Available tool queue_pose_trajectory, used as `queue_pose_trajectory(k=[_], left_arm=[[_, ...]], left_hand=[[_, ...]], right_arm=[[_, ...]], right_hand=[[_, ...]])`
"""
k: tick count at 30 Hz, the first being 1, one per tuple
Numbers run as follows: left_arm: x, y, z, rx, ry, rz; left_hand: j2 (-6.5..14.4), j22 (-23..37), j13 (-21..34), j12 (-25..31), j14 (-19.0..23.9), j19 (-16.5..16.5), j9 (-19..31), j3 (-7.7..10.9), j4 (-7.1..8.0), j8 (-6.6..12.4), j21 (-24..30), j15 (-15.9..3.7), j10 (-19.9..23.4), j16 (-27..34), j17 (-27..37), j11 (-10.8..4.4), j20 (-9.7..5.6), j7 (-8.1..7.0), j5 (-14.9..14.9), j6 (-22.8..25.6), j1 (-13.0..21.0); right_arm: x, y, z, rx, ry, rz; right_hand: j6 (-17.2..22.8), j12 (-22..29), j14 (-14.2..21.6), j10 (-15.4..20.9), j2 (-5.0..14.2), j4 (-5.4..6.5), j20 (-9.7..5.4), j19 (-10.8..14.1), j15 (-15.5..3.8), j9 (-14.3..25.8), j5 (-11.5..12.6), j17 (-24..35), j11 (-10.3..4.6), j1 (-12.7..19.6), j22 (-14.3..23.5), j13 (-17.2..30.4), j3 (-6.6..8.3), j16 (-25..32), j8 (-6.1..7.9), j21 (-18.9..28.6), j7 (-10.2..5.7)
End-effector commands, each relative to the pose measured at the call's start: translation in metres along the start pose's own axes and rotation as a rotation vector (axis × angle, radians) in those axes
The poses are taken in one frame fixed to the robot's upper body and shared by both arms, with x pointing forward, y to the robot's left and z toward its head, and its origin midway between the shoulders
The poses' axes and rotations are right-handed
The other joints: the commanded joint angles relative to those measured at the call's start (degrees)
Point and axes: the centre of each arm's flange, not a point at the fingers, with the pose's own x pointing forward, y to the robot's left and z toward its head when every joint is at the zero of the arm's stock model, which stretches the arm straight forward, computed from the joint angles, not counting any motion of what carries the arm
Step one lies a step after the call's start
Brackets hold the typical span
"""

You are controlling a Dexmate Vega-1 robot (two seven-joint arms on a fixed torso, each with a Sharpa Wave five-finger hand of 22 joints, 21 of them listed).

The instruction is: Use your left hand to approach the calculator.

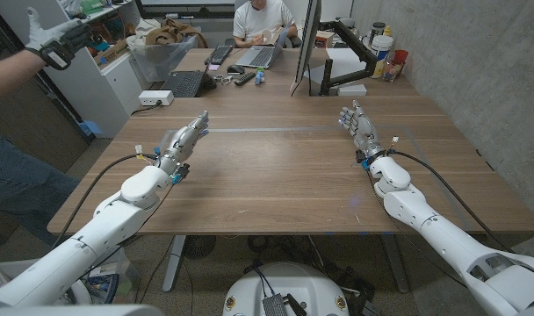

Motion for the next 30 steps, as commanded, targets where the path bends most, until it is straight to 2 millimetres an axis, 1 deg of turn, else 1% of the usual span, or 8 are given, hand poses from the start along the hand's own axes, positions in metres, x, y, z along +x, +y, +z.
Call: queue_pose_trajectory(k=[1, 5, 12, 14, 15, 17, 22, 30], left_arm=[[-0.015, 0.005, 0.000, 0.030, 0.014, 0.019], [-0.017, 0.007, 0.001, 0.035, 0.014, 0.026], [-0.015, 0.010, 0.005, 0.049, 0.010, 0.022], [-0.015, 0.010, 0.007, 0.057, 0.010, 0.021], [-0.014, 0.010, 0.007, 0.061, 0.009, 0.020], [-0.014, 0.011, 0.008, 0.071, 0.008, 0.019], [-0.015, 0.013, 0.011, 0.098, 0.008, 0.020], [-0.024, 0.021, 0.013, 0.147, 0.022, 0.033]], left_hand=[[0.1, 0.3, 0.3, -0.1, 0.0, 0.0, 0.1, -0.07, -0.41, 0.05, -0.1, 0.32, -0.1, -0.2, 0.0, 0.55, -0.02, 0.36, 0.1, 0.1, 0.7], [0.1, 0.3, 0.3, -0.2, 0.0, 0.1, 0.1, -0.06, -0.50, 0.01, -0.2, 0.43, -0.1, -0.2, 0.0, 0.81, -0.07, 0.42, 0.0, 0.0, 0.8], [0.2, 0.3, 0.3, -0.2, 0.0, 0.1, 0.1, -0.04, -0.64, -0.03, -0.4, 0.45, -0.1, -0.2, 0.0, 0.75, 0.03, 0.40, 0.0, 0.0, 1.1], [0.3, 0.3, 0.3, -0.3, 0.0, 0.2, 0.1, -0.01, -0.87, -0.21, -0.7, 1.03, -0.3, -0.2, 0.0, 0.86, 1.84, 0.29, 0.0, -0.5, 1.6], [0.3, 0.4, 0.3, -0.3, 0.1, 0.2, 0.1, -0.01, -0.95, -0.25, -0.8, 1.64, -0.4, -0.2, 0.1, 1.02, 2.49, 0.23, -0.1, -0.6, 1.8], [0.4, 0.4, 0.3, -0.3, 0.0, 0.3, 0.1, 0.00, -1.02, -0.29, -0.9, 1.95, -0.4, -0.2, 0.1, 1.13, 2.95, 0.12, -0.1, -0.7, 1.9], [0.5, 0.4, 0.3, -0.4, 0.0, 0.3, 0.1, 0.04, -1.13, -0.31, -1.1, 2.19, -0.7, -0.2, 0.1, 1.24, 3.55, 0.03, -0.1, -0.8, 2.2], [0.6, 0.5, 0.4, -0.4, -0.1, 0.2, 0.1, 0.12, -1.29, -0.31, -1.3, 2.28, -0.8, -0.3, 0.2, 1.16, 4.33, -0.34, -0.1, -0.9, 2.5]], right_arm=[[0.001, -0.001, 0.000, -0.005, 0.000, 0.009], [0.000, -0.003, 0.000, -0.004, -0.001, 0.006], [-0.001, -0.006, 0.001, -0.002, -0.008, -0.003], [-0.001, -0.006, 0.001, -0.002, -0.010, -0.003], [-0.001, -0.006, 0.001, -0.001, -0.011, -0.003], [0.000, -0.006, 0.001, 0.001, -0.013, -0.004], [0.001, -0.006, 0.001, 0.001, -0.015, -0.004], [0.004, -0.004, 0.001, 0.003, -0.018, -0.002]], right_hand=[[0.6, -0.2, 0.3, 0.2, 0.03, -0.18, -1.38, 0.5, -0.01, 0.1, 0.0, 0.1, 0.18, 0.6, 0.3, 0.2, 0.11, -0.2, 0.01, -0.4, -0.09], [0.7, -0.3, 0.3, 0.2, 0.04, -0.18, -1.39, 0.5, 0.05, 0.1, 0.0, 0.1, 0.19, 0.6, 0.3, 0.2, 0.09, -0.2, 0.00, -0.4, -0.07], [0.8, -0.3, 0.4, 0.3, 0.08, -0.19, -1.32, 0.6, 0.12, 0.1, 0.0, 0.1, 0.22, 0.5, 0.3, 0.2, 0.05, -0.3, -0.02, -0.6, 0.00], [0.8, -0.3, 0.4, 0.3, 0.09, -0.20, -1.27, 0.6, 0.18, 0.1, 0.0, 0.1, 0.22, 0.5, 0.3, 0.2, 0.03, -0.3, -0.02, -0.7, 0.03], [0.9, -0.3, 0.4, 0.3, 0.09, -0.20, -1.27, 0.6, 0.18, 0.1, 0.0, 0.1, 0.18, 0.5, 0.3, 0.2, 0.03, -0.3, -0.01, -0.7, 0.02], [0.9, -0.4, 0.4, 0.3, 0.09, -0.21, -1.20, 0.7, 0.22, 0.1, 0.0, 0.1, 0.28, 0.5, 0.3, 0.2, 0.01, -0.3, -0.01, -0.8, 0.04], [1.0, -0.4, 0.4, 0.4, 0.10, -0.24, -1.15, 0.7, 0.21, 0.1, -0.1, 0.1, 0.38, 0.5, 0.3, 0.2, -0.01, -0.3, -0.01, -0.9, 0.04], [1.2, -0.4, 0.5, 0.4, 0.10, -0.28, -1.09, 0.7, 0.24, 0.1, -0.1, 0.1, 0.37, 0.5, 0.3, 0.2, -0.06, -0.3, 0.00, -1.1, 0.03]])
